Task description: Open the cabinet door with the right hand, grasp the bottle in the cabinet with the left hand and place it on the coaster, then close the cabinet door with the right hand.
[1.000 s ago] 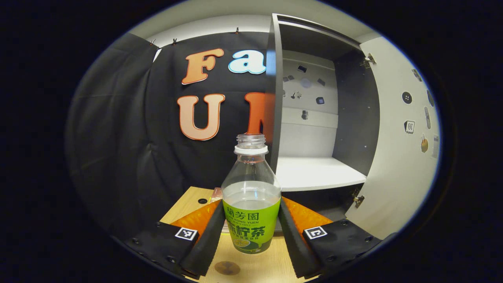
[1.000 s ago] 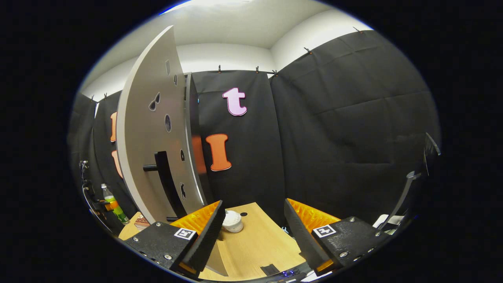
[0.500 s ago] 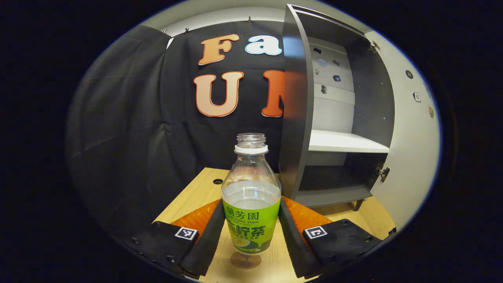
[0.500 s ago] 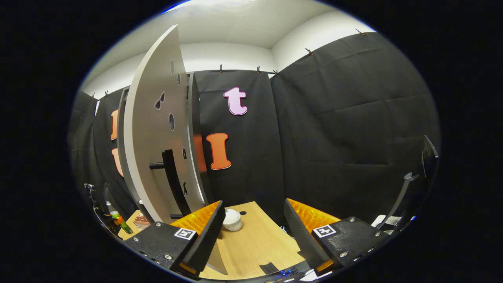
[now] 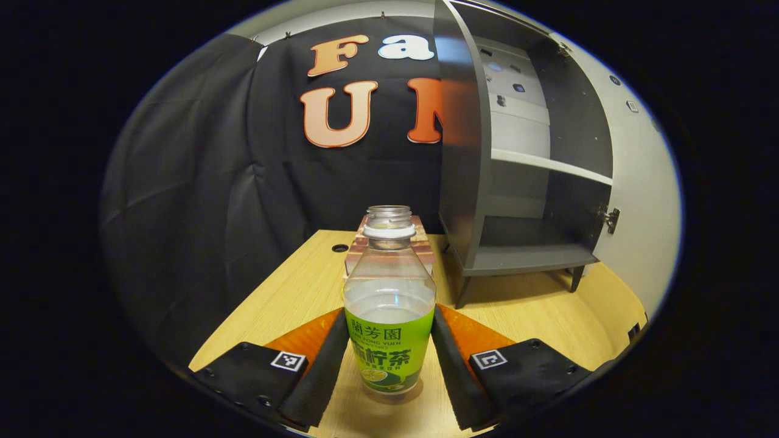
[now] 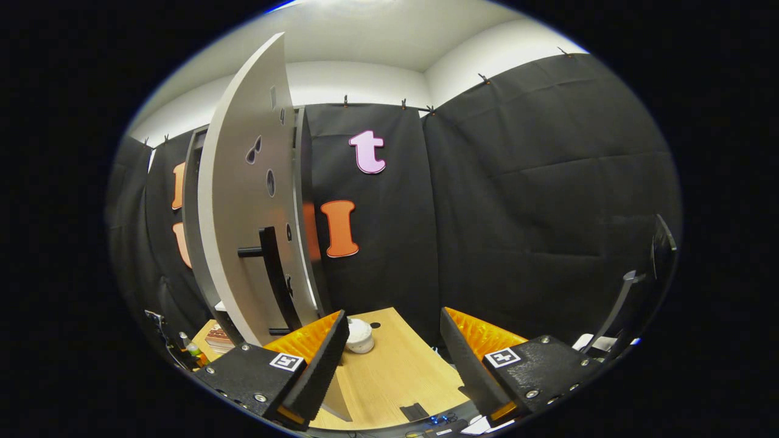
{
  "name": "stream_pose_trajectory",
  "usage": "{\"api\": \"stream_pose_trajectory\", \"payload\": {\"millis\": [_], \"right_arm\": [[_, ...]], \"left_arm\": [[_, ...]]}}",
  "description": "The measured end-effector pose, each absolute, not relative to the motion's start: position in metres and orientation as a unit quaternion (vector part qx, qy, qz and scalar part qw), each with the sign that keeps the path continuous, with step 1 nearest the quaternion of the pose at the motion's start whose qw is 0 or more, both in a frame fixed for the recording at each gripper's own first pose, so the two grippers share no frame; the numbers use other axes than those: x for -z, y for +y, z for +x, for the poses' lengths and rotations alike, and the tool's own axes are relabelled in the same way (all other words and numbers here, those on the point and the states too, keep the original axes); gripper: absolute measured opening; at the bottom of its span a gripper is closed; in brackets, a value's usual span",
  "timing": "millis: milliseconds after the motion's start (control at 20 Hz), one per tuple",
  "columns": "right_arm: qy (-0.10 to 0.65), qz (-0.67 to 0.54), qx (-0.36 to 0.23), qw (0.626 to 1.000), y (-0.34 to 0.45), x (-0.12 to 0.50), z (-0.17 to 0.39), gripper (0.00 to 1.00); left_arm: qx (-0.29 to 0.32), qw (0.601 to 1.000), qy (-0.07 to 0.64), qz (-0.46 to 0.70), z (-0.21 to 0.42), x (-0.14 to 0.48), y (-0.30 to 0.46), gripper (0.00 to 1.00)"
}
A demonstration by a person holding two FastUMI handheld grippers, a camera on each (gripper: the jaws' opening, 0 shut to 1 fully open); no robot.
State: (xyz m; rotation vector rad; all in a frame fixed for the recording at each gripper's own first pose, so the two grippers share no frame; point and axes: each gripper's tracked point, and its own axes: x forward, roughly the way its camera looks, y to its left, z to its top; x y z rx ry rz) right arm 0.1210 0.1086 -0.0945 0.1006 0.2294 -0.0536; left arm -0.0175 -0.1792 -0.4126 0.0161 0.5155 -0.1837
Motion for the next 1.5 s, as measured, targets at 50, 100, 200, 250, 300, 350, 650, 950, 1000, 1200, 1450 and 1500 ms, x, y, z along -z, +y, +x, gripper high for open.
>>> {"api": "stream_pose_trajectory", "payload": {"millis": [50, 100, 200, 250, 300, 350, 650, 950, 1000, 1200, 1450, 1500], "right_arm": [[0.116, 0.048, 0.027, 0.992, 0.11, 0.094, 0.122, 0.93], [0.117, 0.044, 0.026, 0.992, 0.111, 0.093, 0.122, 0.93], [0.119, 0.038, 0.027, 0.992, 0.113, 0.093, 0.122, 0.93], [0.121, 0.036, 0.026, 0.992, 0.115, 0.093, 0.123, 0.93], [0.123, 0.035, 0.025, 0.991, 0.116, 0.094, 0.122, 0.93], [0.124, 0.035, 0.025, 0.991, 0.117, 0.093, 0.123, 0.93], [0.126, 0.037, 0.015, 0.991, 0.127, 0.094, 0.129, 0.93], [0.129, 0.042, 0.006, 0.991, 0.132, 0.099, 0.135, 0.93], [0.129, 0.042, 0.004, 0.991, 0.134, 0.099, 0.137, 0.93], [0.132, 0.043, -0.007, 0.99, 0.14, 0.103, 0.139, 0.93], [0.138, 0.054, -0.019, 0.989, 0.148, 0.108, 0.14, 0.93], [0.138, 0.055, -0.021, 0.989, 0.148, 0.108, 0.139, 0.93]], "left_arm": [[0.089, 0.962, 0.259, 0.006, -0.019, 0.42, -0.179, 0.84], [0.087, 0.961, 0.261, 0.005, -0.021, 0.427, -0.178, 0.84], [0.083, 0.961, 0.264, 0.004, -0.022, 0.44, -0.177, 0.85], [0.082, 0.96, 0.267, 0.004, -0.017, 0.452, -0.181, 0.85], [0.08, 0.96, 0.267, 0.003, -0.017, 0.455, -0.18, 0.84], [0.079, 0.96, 0.269, 0.002, -0.019, 0.459, -0.179, 0.84], [0.072, 0.961, 0.268, 0.0, -0.022, 0.467, -0.178, 0.84], [0.078, 0.958, 0.275, 0.016, -0.038, 0.469, -0.179, 0.87], [0.079, 0.958, 0.276, 0.019, -0.039, 0.47, -0.18, 0.85], [0.078, 0.956, 0.282, 0.037, -0.044, 0.472, -0.179, 0.87], [0.077, 0.955, 0.281, 0.047, -0.051, 0.468, -0.177, 0.99], [0.077, 0.956, 0.278, 0.049, -0.053, 0.466, -0.176, 0.99]]}}
